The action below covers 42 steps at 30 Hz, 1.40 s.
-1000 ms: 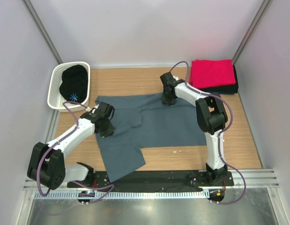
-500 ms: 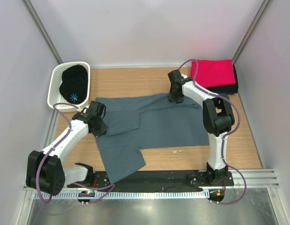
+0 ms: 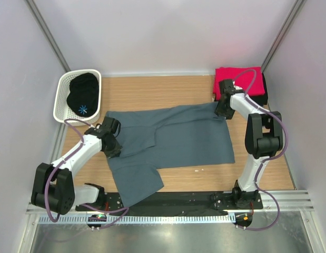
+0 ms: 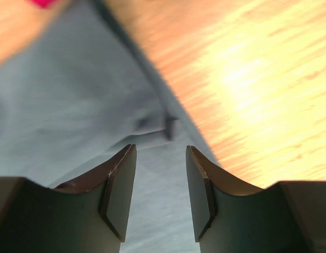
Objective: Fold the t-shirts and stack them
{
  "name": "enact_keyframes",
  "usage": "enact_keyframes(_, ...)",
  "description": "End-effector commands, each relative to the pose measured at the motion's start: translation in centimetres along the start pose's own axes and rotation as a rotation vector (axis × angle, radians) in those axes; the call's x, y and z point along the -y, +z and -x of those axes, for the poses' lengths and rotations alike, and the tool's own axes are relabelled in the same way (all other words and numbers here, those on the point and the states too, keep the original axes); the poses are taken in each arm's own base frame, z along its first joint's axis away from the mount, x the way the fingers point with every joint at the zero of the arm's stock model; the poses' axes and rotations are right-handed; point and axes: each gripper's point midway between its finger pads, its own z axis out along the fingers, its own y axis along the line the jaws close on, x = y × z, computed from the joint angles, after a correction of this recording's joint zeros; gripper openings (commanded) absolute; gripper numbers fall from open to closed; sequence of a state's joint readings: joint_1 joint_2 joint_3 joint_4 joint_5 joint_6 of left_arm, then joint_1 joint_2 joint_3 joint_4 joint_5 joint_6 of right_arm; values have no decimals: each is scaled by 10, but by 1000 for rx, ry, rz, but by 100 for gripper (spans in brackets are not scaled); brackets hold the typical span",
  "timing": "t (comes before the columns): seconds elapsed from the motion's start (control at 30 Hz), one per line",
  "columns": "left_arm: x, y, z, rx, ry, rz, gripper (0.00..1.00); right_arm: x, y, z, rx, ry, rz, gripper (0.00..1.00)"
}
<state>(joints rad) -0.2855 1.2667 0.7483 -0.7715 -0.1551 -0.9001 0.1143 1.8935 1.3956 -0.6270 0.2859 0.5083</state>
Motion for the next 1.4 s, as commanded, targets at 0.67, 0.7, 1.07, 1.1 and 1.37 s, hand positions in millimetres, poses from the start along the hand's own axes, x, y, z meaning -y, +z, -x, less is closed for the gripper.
enact_keyframes(0.67,107,-92,150,360,56,-234,55,2,26,10,33,29,23,45)
enact_keyframes(0.7,114,-74,153,339,60,-215,54,2,26,9,29,28,24,45)
enact_keyframes(1.07,161,27,199,341,-24,-236,47,1,27,7,17,37,39,41)
enact_keyframes(1.1,162,32,200,336,-28,-234,46,1,27,6,15,41,43,39)
enact_keyframes(1.37,149,68,194,314,-32,-162,44,1,34,-1,-11,42,40,31)
